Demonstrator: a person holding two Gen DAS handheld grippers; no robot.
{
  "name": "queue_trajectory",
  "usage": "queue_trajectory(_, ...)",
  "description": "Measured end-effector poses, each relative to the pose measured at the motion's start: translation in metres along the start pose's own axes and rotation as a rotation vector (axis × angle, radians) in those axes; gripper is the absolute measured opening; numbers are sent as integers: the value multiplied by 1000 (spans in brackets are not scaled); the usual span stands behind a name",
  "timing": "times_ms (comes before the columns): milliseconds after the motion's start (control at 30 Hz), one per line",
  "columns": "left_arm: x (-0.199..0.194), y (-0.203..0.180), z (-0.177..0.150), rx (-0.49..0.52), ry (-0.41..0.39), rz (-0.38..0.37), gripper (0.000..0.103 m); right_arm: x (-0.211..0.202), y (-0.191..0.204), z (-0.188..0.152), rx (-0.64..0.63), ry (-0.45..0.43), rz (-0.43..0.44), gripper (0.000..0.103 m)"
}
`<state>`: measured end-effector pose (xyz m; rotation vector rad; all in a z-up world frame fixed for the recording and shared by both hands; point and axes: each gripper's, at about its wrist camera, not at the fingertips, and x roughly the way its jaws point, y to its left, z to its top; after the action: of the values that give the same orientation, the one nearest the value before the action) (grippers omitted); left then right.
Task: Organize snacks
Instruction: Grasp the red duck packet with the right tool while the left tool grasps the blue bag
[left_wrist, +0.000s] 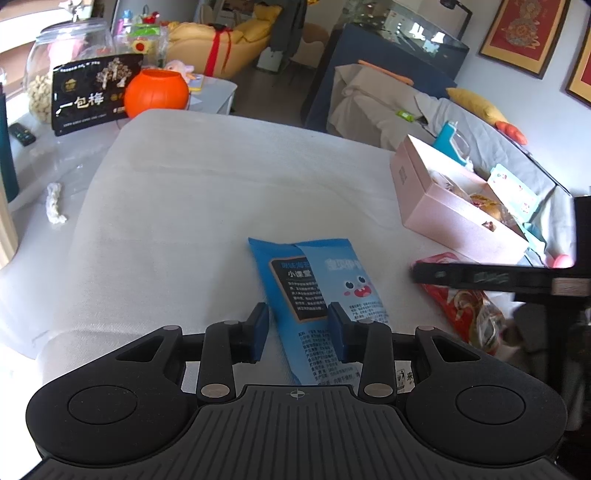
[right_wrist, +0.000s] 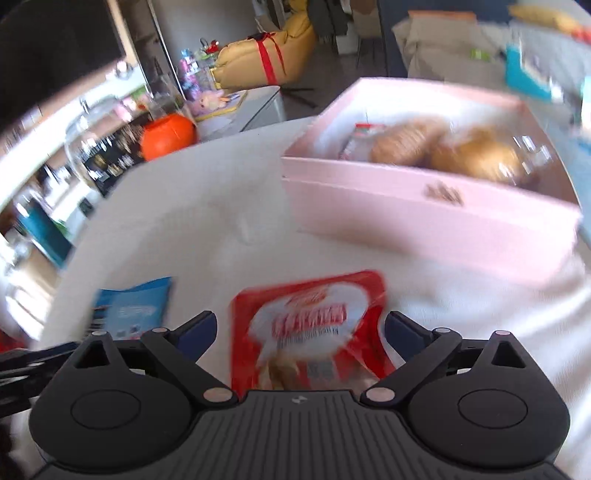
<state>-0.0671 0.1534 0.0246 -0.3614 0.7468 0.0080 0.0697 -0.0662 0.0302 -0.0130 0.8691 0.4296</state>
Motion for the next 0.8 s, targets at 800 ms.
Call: queue_trajectory(800, 10, -61, 6, 243, 17, 153, 39, -37, -84, -33, 21, -137, -72, 87)
